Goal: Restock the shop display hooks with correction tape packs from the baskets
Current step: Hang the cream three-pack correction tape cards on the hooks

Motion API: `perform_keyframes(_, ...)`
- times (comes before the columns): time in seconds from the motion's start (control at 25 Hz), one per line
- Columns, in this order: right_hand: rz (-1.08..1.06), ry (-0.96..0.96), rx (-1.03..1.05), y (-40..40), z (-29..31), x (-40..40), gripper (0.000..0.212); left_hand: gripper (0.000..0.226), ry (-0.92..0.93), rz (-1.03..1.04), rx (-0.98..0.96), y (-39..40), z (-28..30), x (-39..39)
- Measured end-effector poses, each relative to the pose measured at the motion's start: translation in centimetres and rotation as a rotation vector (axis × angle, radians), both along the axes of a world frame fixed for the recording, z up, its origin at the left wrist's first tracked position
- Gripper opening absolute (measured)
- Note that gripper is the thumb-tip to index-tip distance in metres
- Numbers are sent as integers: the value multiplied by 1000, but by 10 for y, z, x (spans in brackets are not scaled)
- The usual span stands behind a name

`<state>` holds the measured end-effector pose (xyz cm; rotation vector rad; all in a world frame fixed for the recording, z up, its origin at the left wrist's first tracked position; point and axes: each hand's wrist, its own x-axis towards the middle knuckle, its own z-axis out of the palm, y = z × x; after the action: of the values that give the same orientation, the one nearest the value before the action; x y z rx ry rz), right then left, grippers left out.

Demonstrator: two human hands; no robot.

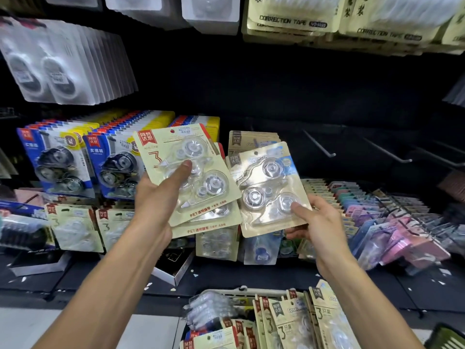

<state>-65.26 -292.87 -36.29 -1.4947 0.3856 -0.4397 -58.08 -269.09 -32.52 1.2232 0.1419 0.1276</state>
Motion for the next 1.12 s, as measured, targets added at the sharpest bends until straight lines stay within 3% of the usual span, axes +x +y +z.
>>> perform_keyframes(0.16,-111,-30,116,6,-4,4,18,56,-17,-16,-6,3,-1,0)
perform_keyframes(0.52,-90,-70,-5,12,-6,1,10,50,39,-43,-5,3,0,-3)
perform_keyframes(0.72,-188,-111,66,15,-10,4,8,46,48,-42,-29,2,3,-4)
perform_keyframes(1.12,-70,-131,-15,19,-12,4,22,46,43,-52,-36,1,3,-5)
